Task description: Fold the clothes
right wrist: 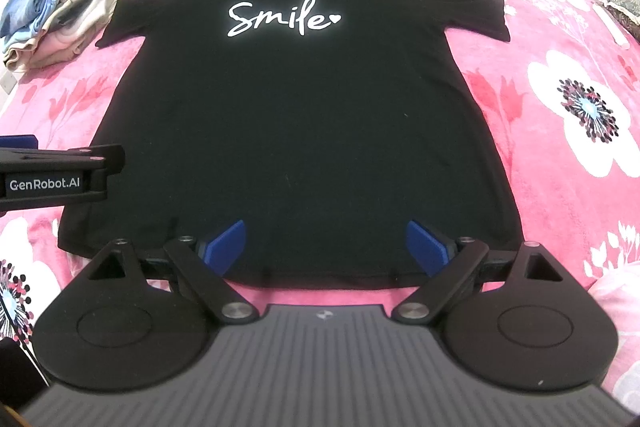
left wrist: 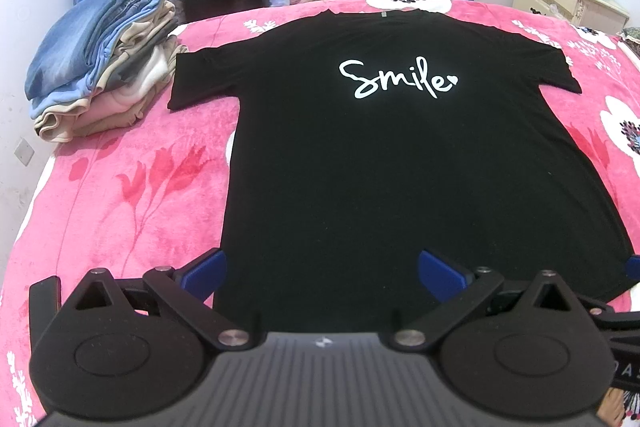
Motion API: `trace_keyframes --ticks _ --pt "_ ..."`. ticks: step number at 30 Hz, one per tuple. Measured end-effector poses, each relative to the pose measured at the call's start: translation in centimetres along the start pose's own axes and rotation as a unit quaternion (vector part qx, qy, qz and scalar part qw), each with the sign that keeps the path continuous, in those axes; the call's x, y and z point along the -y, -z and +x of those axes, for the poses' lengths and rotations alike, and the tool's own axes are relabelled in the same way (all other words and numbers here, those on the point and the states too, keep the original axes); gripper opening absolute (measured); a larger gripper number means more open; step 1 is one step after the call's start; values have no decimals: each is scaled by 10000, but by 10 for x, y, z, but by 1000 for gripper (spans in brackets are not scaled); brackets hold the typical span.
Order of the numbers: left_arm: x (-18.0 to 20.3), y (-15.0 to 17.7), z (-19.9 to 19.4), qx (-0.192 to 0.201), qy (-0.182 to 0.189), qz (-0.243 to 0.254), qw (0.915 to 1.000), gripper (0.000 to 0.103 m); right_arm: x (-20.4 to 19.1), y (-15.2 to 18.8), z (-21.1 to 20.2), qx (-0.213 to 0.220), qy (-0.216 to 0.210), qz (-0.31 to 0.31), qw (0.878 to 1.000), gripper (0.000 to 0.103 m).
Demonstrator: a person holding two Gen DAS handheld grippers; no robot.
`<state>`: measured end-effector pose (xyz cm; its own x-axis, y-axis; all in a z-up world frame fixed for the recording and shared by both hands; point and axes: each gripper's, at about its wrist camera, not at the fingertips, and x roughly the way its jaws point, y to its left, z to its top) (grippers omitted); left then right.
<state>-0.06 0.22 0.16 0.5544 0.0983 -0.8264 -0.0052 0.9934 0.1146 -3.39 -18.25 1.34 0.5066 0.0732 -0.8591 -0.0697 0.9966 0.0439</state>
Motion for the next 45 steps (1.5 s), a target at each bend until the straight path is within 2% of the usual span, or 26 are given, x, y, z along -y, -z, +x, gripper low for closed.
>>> trace_keyframes --ticks 29,38,45 --pt "1 1 1 26 -27 63 10000 102 0 2 -2 28 13 40 10000 88" --pt "-24 -27 13 128 70 -246 9996 102 -19 -58 -1 699 -52 -724 9949 88" --pt "-53 -65 41 247 129 64 9996 102 -38 -111 3 1250 -127 -1349 9829 88"
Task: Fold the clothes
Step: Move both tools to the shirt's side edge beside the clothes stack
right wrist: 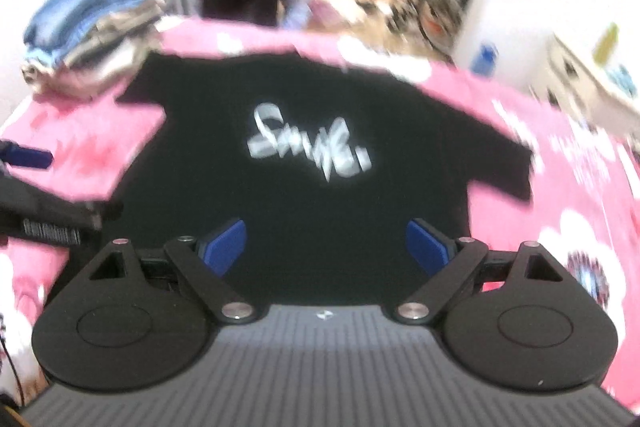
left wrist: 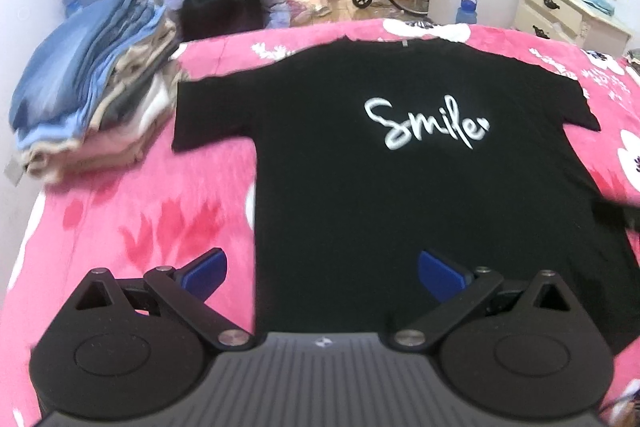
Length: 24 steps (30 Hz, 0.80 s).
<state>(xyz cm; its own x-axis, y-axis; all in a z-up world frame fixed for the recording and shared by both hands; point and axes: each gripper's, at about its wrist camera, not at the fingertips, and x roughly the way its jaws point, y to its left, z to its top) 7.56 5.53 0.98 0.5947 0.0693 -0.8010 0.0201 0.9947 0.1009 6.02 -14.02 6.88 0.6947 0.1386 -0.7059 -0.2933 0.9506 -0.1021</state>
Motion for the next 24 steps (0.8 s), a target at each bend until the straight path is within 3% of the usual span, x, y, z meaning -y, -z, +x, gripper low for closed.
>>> trace_keyframes --ticks 4,8,12,19,24 --pt "-19 -13 19 388 -408 -40 9984 103 -9 -41 33 321 -338 -82 9989 88" --pt "-43 -20 39 573 -422 -223 9972 103 -25 -64 59 656 -739 -75 9951 88" --pt "-71 -23 65 834 -503 -580 9935 103 -43 -90 87 895 -1025 -168 9906 97" --pt "-125 -27 118 1035 -543 -1961 9736 102 -75 -139 139 1164 -1531 -310 9808 99" --pt "-150 -31 153 1027 -673 -2473 9611 93 -106 -171 168 1068 -1917 -408 9748 98"
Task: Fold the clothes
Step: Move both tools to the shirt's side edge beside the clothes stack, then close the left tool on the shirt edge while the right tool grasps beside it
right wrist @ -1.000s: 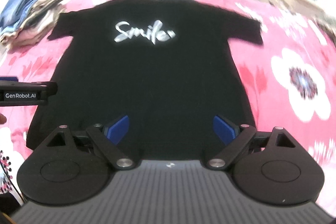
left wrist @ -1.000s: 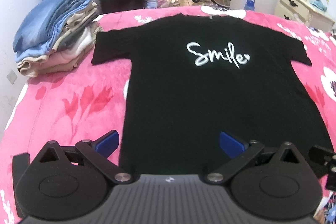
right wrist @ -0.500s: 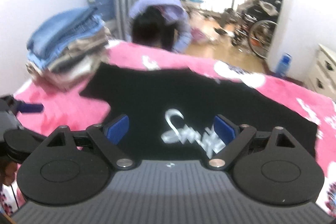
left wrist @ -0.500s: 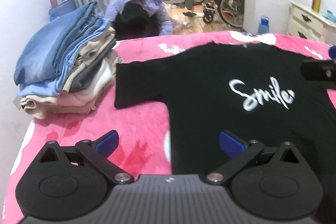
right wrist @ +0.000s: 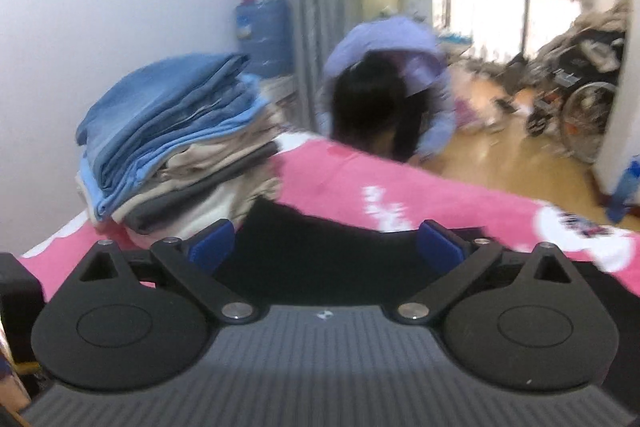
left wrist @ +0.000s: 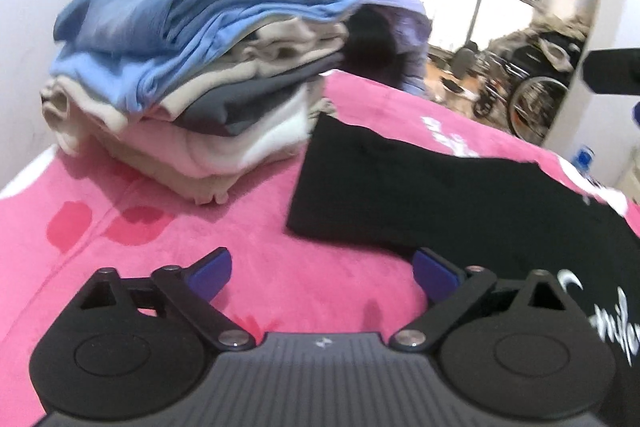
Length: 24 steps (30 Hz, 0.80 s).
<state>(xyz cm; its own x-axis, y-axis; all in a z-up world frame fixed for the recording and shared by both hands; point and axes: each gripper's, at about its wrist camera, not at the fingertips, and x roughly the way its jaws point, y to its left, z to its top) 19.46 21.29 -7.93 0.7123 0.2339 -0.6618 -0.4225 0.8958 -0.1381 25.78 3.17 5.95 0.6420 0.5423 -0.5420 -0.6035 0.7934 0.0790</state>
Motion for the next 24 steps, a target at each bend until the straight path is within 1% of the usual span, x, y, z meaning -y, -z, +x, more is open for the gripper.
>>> trace_keyframes --ticks 3,5,7,10,11,12,15,16,17,18,19,20,21,22,23,24 --pt "-9 -4 21 -24 -71 -316 9995 85 -11 -7 26 -51 -147 -47 9999 96" --pt "-12 -4 34 -85 -155 -491 9986 75 -18 -13 39 -52 -220 -84 9997 95" --pt "-16 -4 44 -151 -202 -662 9975 71 -22 -18 50 -51 -285 -112 9995 95" --pt "-18 -3 50 -99 -182 -781 9967 70 -25 -20 69 -245 -338 -155 9990 93" --pt "-17 -3 51 -81 -168 -788 9967 69 -27 -20 75 -320 -355 -169 9987 92" --pt "-16 -2 52 -79 -181 -791 9967 69 -28 -20 82 -395 -371 -183 9984 87" --pt "-11 -1 55 -56 -248 -760 9968 62 -31 -20 101 -621 -420 -226 9969 78" --pt "-8 -1 56 -44 -281 -708 9971 58 -32 -20 108 -696 -437 -240 9963 75" --pt "-6 -1 57 -31 -314 -655 9974 52 -33 -20 114 -770 -453 -254 9957 69" --pt "-4 0 58 -5 -366 -605 9975 48 -34 -20 121 -845 -469 -268 9950 65" --pt "-3 1 59 32 -436 -556 9975 40 -35 -21 127 -920 -485 -282 9942 62" --pt "-1 2 60 83 -496 -480 9976 33 -36 -21 132 -998 -497 -296 9933 57" --pt "0 4 60 147 -539 -377 9977 30 -38 -21 137 -1083 -516 -310 9923 54" --pt "2 4 61 204 -551 -299 9978 23 -40 -22 142 -1186 -560 -329 9908 53" --pt "3 5 61 254 -544 -244 9979 12 -43 -23 147 -1299 -609 -348 9890 50" --pt "4 5 61 293 -518 -199 9980 7 -45 -23 153 -1420 -656 -353 9871 49"
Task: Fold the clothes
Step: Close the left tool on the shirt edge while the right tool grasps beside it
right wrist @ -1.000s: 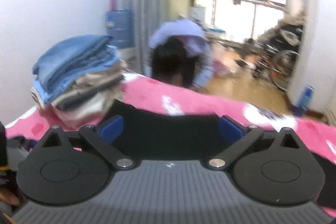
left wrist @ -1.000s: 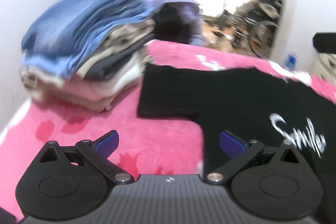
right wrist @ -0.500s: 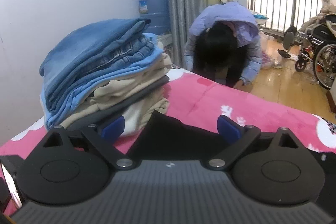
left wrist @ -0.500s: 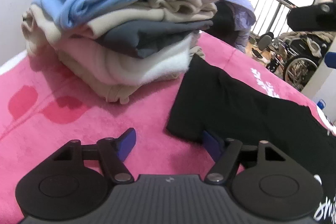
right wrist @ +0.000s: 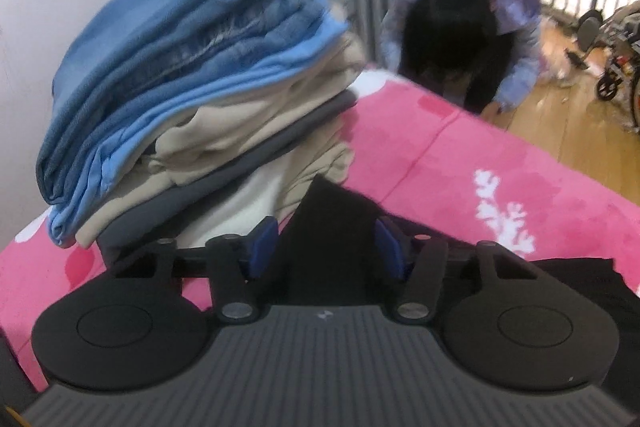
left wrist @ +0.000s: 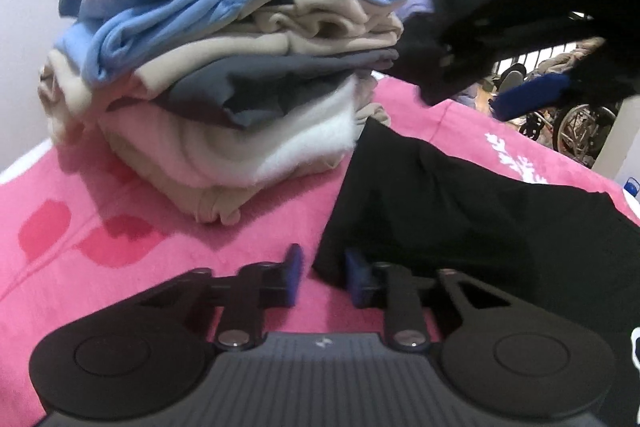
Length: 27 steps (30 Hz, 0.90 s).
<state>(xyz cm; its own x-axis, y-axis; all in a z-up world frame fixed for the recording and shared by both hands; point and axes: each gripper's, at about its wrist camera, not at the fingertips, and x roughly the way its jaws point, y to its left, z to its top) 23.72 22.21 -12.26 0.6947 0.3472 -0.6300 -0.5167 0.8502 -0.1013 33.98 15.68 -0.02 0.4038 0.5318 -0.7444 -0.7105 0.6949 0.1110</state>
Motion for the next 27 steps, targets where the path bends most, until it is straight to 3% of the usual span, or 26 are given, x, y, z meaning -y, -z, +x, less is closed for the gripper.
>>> trace_keyframes --ticks 7,12,19,21,23,27 --pt "21 4 -16 515 106 788 9955 5 -7 -9 42 -845 -188 95 9962 48" --pt "36 11 -22 886 59 1496 9847 5 -16 -7 58 -1056 -38 -215 9942 49" --pt "51 21 -22 1015 89 2011 9743 5 -27 -3 81 -1348 170 -648 9886 47" --pt "52 22 -21 1020 90 2042 9736 5 -28 -7 90 -1415 238 -719 9870 23" --pt "52 22 -21 1029 92 2057 9731 5 -20 -11 91 -1353 201 -501 9893 6" --pt "54 20 -30 1132 210 2083 9713 5 2 -9 68 -1057 57 -27 9944 2"
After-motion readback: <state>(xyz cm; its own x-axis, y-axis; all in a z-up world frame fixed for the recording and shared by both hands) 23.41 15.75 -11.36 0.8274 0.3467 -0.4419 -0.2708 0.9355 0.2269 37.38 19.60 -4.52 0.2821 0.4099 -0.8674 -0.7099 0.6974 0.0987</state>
